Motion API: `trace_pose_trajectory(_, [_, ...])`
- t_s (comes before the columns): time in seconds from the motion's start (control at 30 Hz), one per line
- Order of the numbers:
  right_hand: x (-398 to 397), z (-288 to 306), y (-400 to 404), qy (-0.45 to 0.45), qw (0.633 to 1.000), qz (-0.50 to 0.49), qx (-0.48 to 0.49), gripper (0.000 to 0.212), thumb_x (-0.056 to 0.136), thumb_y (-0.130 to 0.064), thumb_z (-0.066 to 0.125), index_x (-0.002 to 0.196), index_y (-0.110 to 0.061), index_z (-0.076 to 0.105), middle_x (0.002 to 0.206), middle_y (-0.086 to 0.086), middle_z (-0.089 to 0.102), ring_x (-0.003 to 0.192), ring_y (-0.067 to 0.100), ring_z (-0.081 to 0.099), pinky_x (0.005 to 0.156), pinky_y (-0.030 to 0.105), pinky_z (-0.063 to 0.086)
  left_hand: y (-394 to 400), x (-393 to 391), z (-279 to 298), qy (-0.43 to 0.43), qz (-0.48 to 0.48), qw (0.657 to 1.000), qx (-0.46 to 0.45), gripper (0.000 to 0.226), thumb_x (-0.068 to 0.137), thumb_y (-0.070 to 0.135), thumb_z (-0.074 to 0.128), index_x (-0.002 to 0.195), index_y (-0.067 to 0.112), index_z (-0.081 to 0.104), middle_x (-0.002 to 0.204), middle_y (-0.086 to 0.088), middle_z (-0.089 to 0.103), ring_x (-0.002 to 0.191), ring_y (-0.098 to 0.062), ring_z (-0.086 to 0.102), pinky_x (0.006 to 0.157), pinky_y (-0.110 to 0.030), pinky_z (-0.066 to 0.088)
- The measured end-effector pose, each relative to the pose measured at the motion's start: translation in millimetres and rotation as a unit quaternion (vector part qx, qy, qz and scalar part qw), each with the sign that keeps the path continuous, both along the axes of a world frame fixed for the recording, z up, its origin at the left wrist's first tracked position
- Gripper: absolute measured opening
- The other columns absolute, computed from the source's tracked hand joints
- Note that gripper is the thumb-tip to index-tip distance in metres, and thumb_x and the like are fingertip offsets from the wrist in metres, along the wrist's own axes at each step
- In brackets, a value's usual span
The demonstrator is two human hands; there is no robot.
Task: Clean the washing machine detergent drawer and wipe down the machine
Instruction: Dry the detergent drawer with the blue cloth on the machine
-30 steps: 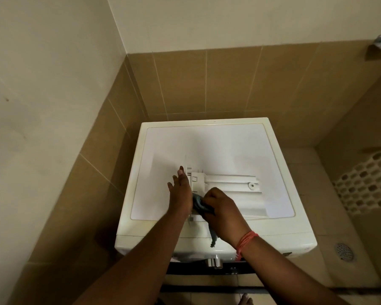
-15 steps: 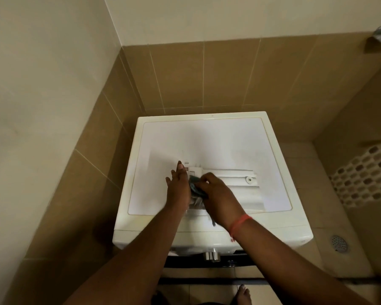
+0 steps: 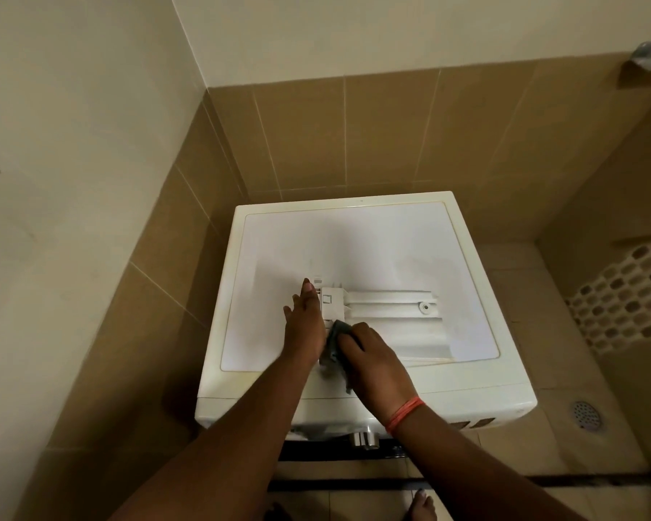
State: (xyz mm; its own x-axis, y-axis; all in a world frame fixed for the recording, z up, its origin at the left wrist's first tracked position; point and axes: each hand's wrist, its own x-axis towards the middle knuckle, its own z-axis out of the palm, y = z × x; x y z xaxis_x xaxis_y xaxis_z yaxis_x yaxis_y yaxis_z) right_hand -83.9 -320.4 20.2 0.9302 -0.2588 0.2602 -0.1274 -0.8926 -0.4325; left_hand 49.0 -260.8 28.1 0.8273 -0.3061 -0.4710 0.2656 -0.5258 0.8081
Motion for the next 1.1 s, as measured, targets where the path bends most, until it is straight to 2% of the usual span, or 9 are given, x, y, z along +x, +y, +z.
trace_pose_trajectory(0.17, [-8.9, -10.8, -9.6, 0.036, 0.996, 0.071, -0.049, 0.041, 0.063, -0.014, 0.081, 0.098, -0.017, 0.060, 0.101, 0.004, 0.057, 0.080, 0.022, 0.057, 0.054, 0.032, 0.050, 0.5, 0.2, 3.5, -0.011, -0.012, 1.000, 0.005, 0.068, 0.097, 0.064, 0.010, 0.156, 0.030, 0.023, 0.163, -0.006, 0.022, 0.152, -0.029, 0.010, 0.123, -0.049, 0.012])
trace_pose_trajectory(0.3, [-29.0, -8.2, -34.2, -0.030, 0.989, -0.062, 0.129, 0.036, 0.065, -0.007, 0.071, 0.098, -0.018, 0.063, 0.095, -0.001, 0.050, 0.078, 0.010, 0.054, 0.066, 0.017, 0.046, 1.8, 0.5, 4.9, 0.000, -0.014, 1.000, -0.026, 0.068, 0.097, 0.065, 0.015, 0.153, 0.030, 0.030, 0.157, -0.008, 0.035, 0.145, -0.032, 0.031, 0.117, -0.049, 0.030])
trace_pose_trajectory(0.37, [-35.1, -3.0, -60.6, -0.096, 0.946, -0.217, 0.223, 0.026, 0.075, 0.000, 0.060, 0.095, -0.016, 0.059, 0.101, 0.001, 0.046, 0.083, 0.007, 0.050, 0.075, 0.009, 0.039, 4.2, 0.3, 3.7, 0.005, -0.003, 0.998, -0.058, 0.062, 0.098, 0.064, 0.021, 0.150, 0.033, 0.037, 0.146, -0.006, 0.051, 0.127, -0.026, 0.055, 0.102, -0.040, 0.049])
trace_pose_trajectory(0.47, [-34.1, 4.9, -117.1, -0.030, 0.829, -0.376, 0.414, 0.008, 0.084, -0.001, 0.059, 0.088, -0.008, 0.057, 0.104, 0.016, 0.057, 0.086, 0.026, 0.059, 0.080, 0.029, 0.047, 5.5, -1.8, 7.9, 0.004, 0.001, 0.997, -0.074, 0.053, 0.100, 0.060, 0.025, 0.141, 0.034, 0.047, 0.115, 0.000, 0.069, 0.088, -0.014, 0.069, 0.066, -0.025, 0.056])
trace_pose_trajectory(0.53, [-30.7, 12.1, -142.7, 0.027, 0.736, -0.350, 0.579, 0.004, 0.086, -0.002, 0.059, 0.088, -0.005, 0.060, 0.101, 0.021, 0.065, 0.089, 0.032, 0.063, 0.086, 0.041, 0.050, 5.4, -0.5, 8.2, 0.015, -0.001, 0.995, -0.097, 0.047, 0.103, 0.054, 0.028, 0.136, 0.031, 0.053, 0.107, -0.002, 0.071, 0.086, -0.020, 0.071, 0.072, -0.034, 0.060])
trace_pose_trajectory(0.6, [-28.3, 19.2, -155.3, 0.051, 0.698, -0.301, 0.647, 0.010, 0.084, 0.002, 0.056, 0.085, -0.006, 0.063, 0.093, 0.019, 0.065, 0.084, 0.031, 0.064, 0.082, 0.042, 0.050, 7.5, 1.9, 8.8, 0.028, 0.006, 0.990, -0.139, 0.040, 0.105, 0.043, 0.034, 0.138, 0.028, 0.051, 0.114, -0.003, 0.069, 0.094, -0.019, 0.069, 0.078, -0.036, 0.059])
trace_pose_trajectory(0.73, [-24.2, 24.1, -151.5, -0.011, 0.673, -0.269, 0.688, 0.018, 0.081, 0.005, 0.058, 0.092, -0.008, 0.065, 0.086, 0.017, 0.069, 0.078, 0.030, 0.069, 0.071, 0.036, 0.055, 16.3, 6.0, 18.0, -0.019, 0.009, 0.978, -0.208, 0.028, 0.105, 0.024, 0.041, 0.129, 0.031, 0.053, 0.105, 0.011, 0.070, 0.083, 0.000, 0.069, 0.061, -0.015, 0.053])
trace_pose_trajectory(0.97, [-35.7, 12.5, -124.6, -0.119, 0.639, -0.230, 0.724, 0.027, 0.085, 0.008, 0.055, 0.074, -0.016, 0.062, 0.089, 0.011, 0.065, 0.089, 0.025, 0.068, 0.087, 0.038, 0.053, 23.9, 1.2, 36.6, -0.045, 0.085, 0.957, -0.273, 0.033, 0.099, 0.046, 0.042, 0.103, 0.016, 0.056, 0.099, -0.006, 0.068, 0.091, -0.018, 0.066, 0.079, -0.031, 0.054])
trace_pose_trajectory(1.1, [-46.6, 6.6, -114.6, -0.114, 0.658, -0.237, 0.705, 0.024, 0.086, 0.005, 0.057, 0.078, -0.016, 0.066, 0.087, 0.012, 0.068, 0.085, 0.025, 0.069, 0.073, 0.033, 0.055, 31.7, -5.9, 37.5, -0.071, 0.111, 0.958, -0.256, 0.020, 0.100, 0.041, 0.047, 0.101, 0.022, 0.054, 0.099, -0.006, 0.062, 0.094, -0.024, 0.061, 0.087, -0.039, 0.051])
